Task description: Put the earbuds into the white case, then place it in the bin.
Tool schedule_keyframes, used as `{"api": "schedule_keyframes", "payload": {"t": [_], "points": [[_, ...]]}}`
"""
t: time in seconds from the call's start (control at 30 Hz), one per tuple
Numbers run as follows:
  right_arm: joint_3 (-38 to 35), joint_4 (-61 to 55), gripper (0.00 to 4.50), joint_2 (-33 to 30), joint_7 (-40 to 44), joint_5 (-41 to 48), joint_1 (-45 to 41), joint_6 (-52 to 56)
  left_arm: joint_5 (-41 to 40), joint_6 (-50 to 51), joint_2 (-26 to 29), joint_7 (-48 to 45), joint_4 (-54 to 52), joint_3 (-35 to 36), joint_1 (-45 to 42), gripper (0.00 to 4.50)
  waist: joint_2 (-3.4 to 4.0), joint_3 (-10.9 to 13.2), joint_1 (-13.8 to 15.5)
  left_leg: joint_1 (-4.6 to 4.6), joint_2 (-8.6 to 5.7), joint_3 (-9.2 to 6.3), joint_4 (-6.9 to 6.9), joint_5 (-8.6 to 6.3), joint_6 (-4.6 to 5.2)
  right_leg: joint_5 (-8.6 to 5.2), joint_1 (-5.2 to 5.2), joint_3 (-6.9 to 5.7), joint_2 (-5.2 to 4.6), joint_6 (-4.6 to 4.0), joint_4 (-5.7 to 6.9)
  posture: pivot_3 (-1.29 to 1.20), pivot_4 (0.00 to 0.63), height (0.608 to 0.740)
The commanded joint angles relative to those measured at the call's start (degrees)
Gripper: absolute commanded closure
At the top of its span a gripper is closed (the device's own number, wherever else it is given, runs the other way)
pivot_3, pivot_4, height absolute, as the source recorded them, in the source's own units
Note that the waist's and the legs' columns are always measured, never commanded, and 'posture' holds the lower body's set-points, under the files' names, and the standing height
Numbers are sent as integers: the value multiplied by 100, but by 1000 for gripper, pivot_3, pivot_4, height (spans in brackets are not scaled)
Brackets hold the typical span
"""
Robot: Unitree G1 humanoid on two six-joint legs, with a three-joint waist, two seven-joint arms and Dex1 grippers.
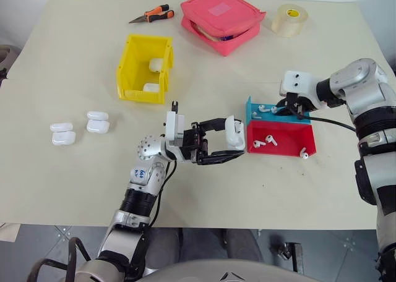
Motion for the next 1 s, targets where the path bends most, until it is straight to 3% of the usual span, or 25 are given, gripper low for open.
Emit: {"api": "schedule_keyframes", "payload": {"t": [0.03, 0.3, 0.47, 0.67, 0.73, 0.83, 1.0], "points": [[-86, 1, 3970, 34, -94, -27, 94, -23, -71, -6, -9, 35, -226, 6, 50, 1688, 0, 0, 0, 0, 0, 0, 0, 0, 0, 0, 0, 0, 0, 0, 0, 0, 150, 740], [-557, -767, 3970, -262, 127, 382, 314, 438, -79, 13, 1, 36, -225, 9, 40, 1688, 0, 0, 13, 0, 0, -1, 1, 0, 0, 0, 0, 0, -2, 0, 13, 0, 150, 740], [-1486, -2575, 3970, -692, 333, 1350, 1064, 1656, -109, 45, -29, 42, -145, 34, -26, 1688, 2, 0, 26, -31, -1, -10, 11, 0, 0, 0, -20, -8, -11, 0, 23, 0, 150, 740], [-3003, -4856, 3970, -645, -259, 2839, 2462, 3253, -155, 151, -65, -49, -8, 51, -144, 1688, 1, 0, 33, -47, -14, -10, 10, 0, 1, 0, -33, -16, -14, 0, 33, 0, 150, 740], [-3427, -5462, 3970, -502, -540, 3352, 2814, 3758, -153, 168, -77, -77, 48, 61, -194, 1688, 2, 0, 37, -48, -14, -10, 9, 0, 1, 0, -32, -17, -14, 0, 36, 0, 150, 740], [-4673, -7017, 3970, 850, -2003, 5228, 3438, 4968, -176, 193, -144, -61, 258, 147, -380, 1688, 1, 0, 20, -48, -14, -11, 14, 0, 1, 0, -32, -15, -13, 1, 43, 0, 150, 740], [-4912, -8551, 3970, 1939, -3228, 6581, 4358, 5386, -153, 153, -188, -126, 523, 247, -562, 1688, 3, -2, 26, -46, -18, -14, 9, 0, 1, 0, -38, -29, -24, 0, 55, 0, 150, 740]]}}
